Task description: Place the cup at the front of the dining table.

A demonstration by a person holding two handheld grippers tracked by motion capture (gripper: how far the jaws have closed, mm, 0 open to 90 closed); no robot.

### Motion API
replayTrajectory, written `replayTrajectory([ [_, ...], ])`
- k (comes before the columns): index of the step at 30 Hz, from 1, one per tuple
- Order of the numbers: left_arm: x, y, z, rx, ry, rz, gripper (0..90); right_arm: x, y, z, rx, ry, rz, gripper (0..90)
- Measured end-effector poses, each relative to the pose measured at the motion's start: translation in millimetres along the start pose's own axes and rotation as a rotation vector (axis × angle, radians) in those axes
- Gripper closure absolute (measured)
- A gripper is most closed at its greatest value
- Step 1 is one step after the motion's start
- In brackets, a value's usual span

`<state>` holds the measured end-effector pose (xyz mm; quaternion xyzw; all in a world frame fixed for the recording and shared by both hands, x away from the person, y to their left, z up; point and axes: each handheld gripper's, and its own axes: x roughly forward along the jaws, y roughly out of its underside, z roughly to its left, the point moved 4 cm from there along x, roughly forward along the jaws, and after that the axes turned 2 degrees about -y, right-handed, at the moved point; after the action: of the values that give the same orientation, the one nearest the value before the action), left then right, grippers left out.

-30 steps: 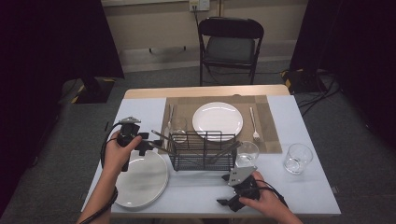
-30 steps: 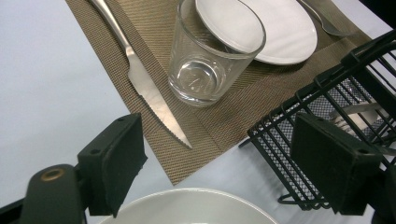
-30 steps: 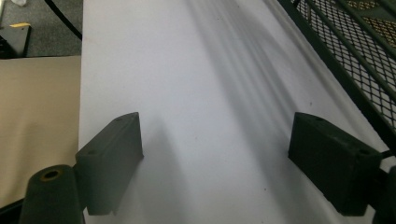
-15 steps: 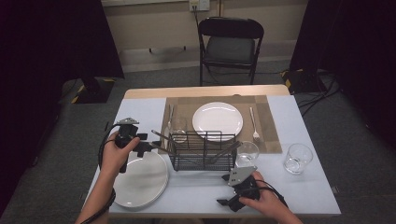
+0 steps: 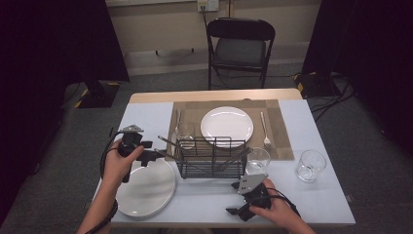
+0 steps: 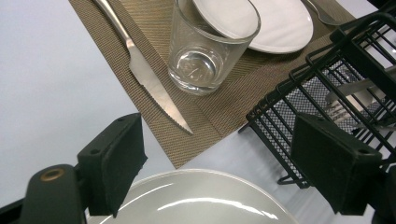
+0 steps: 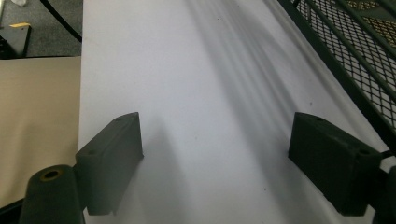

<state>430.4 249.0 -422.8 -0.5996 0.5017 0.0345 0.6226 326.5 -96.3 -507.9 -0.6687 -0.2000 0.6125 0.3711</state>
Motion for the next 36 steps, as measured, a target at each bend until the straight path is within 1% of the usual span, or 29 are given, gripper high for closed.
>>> replayTrajectory([
  [4,-1.3,1.8,0.6,-0.004,-0.002,0.006,17.4,0.0,0.0,0.0,-0.001,0.0,0.0,16.1],
  [6,-2.3,2.7,1.3,0.001,-0.005,0.007,17.4,0.0,0.0,0.0,0.0,0.0,0.0,16.1],
  [7,-2.7,3.1,1.0,-0.006,-0.003,0.006,17.4,0.0,0.0,-0.1,0.0,0.0,0.0,16.1],
  [8,-3.4,3.5,1.8,0.004,0.0,0.009,17.4,0.0,0.0,0.0,0.0,0.0,0.0,16.1],
  [9,-3.9,3.8,2.1,0.005,-0.003,0.009,17.4,0.0,0.0,-0.1,0.0,0.0,0.0,16.1],
  [12,-4.9,4.7,1.6,-0.004,-0.007,0.005,17.4,0.0,0.0,0.0,0.0,0.0,0.0,16.1],
  [16,-6.4,5.5,2.1,0.007,-0.006,0.008,17.4,0.0,0.0,0.0,0.0,0.0,0.0,16.1],
  [18,-6.7,5.7,1.3,0.007,-0.003,0.008,17.4,0.0,0.0,0.0,0.0,0.0,0.0,16.1],
  [19,-6.9,5.5,0.6,0.0,-0.003,0.003,17.4,0.0,0.0,0.0,0.0,0.0,0.0,16.1],
  [21,-7.6,5.3,0.5,0.012,-0.001,0.005,17.4,0.0,0.0,-0.1,0.0,0.0,0.0,16.1],
  [27,-9.1,5.8,-2.0,0.014,0.003,0.006,17.4,0.0,0.0,-0.1,0.0,0.0,0.0,16.1],
  [29,-10.0,6.2,-2.6,0.021,0.007,0.007,17.4,0.0,0.0,0.0,0.0,0.0,0.0,16.1],
  [36,-11.4,9.6,-4.6,0.014,0.011,0.007,17.2,0.0,0.0,-0.1,-0.001,0.0,0.0,16.1],
])
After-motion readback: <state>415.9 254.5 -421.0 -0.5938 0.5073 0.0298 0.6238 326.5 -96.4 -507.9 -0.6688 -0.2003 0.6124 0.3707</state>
